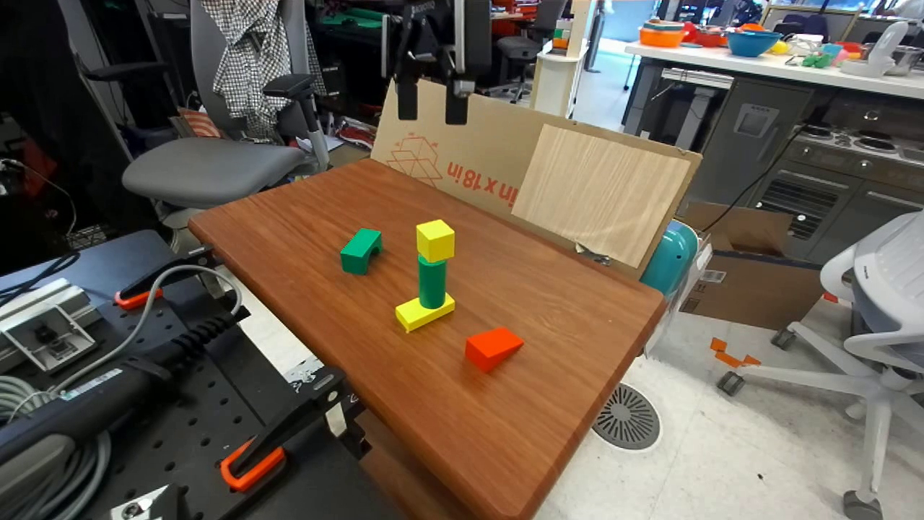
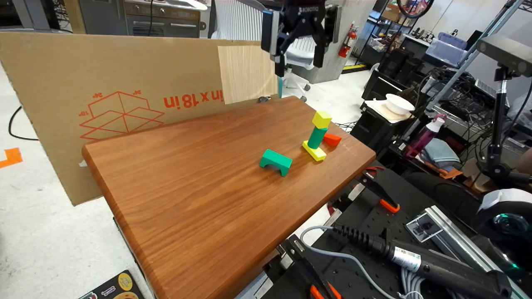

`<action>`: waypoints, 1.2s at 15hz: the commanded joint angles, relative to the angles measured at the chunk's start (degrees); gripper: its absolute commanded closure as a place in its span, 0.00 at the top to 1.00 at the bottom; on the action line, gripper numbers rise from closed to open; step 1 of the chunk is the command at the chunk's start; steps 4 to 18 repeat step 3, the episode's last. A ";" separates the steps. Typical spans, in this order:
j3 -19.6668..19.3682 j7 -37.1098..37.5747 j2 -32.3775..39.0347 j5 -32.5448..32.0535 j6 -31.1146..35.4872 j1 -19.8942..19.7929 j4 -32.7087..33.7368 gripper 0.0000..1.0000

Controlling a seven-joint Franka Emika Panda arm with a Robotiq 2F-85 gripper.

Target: Remove the yellow block from the top of the green block on the left and place it on top of the cylindrical green block

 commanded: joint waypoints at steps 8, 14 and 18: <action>2.26 1.50 -0.84 -1.26 1.00 1.43 0.11 1.00; 2.26 1.50 -0.84 -1.26 1.00 1.43 0.11 1.00; 2.26 1.50 -0.84 -1.26 1.00 1.43 0.11 1.00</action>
